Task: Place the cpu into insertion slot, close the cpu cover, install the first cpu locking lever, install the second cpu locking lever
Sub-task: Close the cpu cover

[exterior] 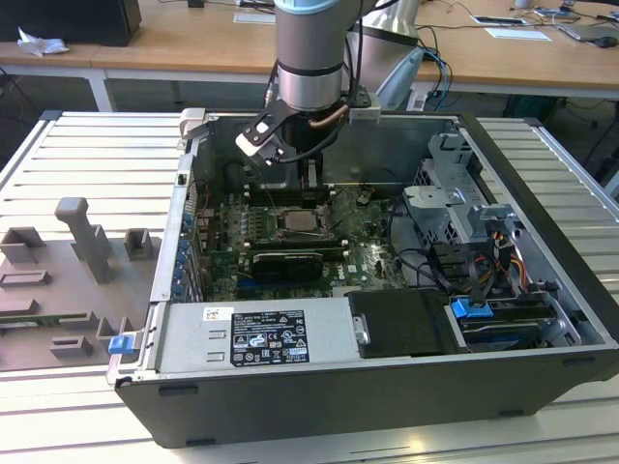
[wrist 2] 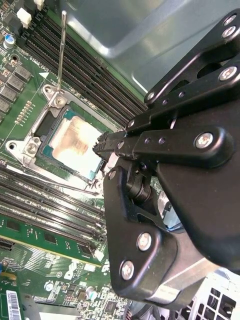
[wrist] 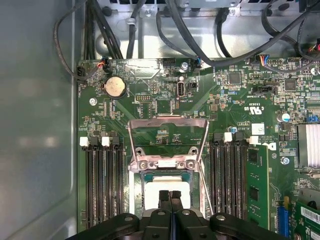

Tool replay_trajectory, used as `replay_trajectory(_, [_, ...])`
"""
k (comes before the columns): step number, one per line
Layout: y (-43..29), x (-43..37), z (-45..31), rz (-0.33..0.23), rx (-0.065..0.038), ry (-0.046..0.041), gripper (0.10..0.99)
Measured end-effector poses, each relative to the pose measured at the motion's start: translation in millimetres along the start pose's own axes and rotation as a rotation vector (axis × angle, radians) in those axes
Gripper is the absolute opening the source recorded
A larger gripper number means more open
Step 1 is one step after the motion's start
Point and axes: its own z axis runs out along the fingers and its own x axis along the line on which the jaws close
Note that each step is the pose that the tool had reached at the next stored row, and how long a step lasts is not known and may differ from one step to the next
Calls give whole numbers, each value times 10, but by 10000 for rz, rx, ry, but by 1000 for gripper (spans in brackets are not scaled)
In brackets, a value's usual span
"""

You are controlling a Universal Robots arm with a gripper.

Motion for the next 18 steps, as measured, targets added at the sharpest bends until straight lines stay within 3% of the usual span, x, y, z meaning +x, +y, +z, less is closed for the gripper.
replay_trajectory(18, [1,30,-26,-3,-1,-38,106])
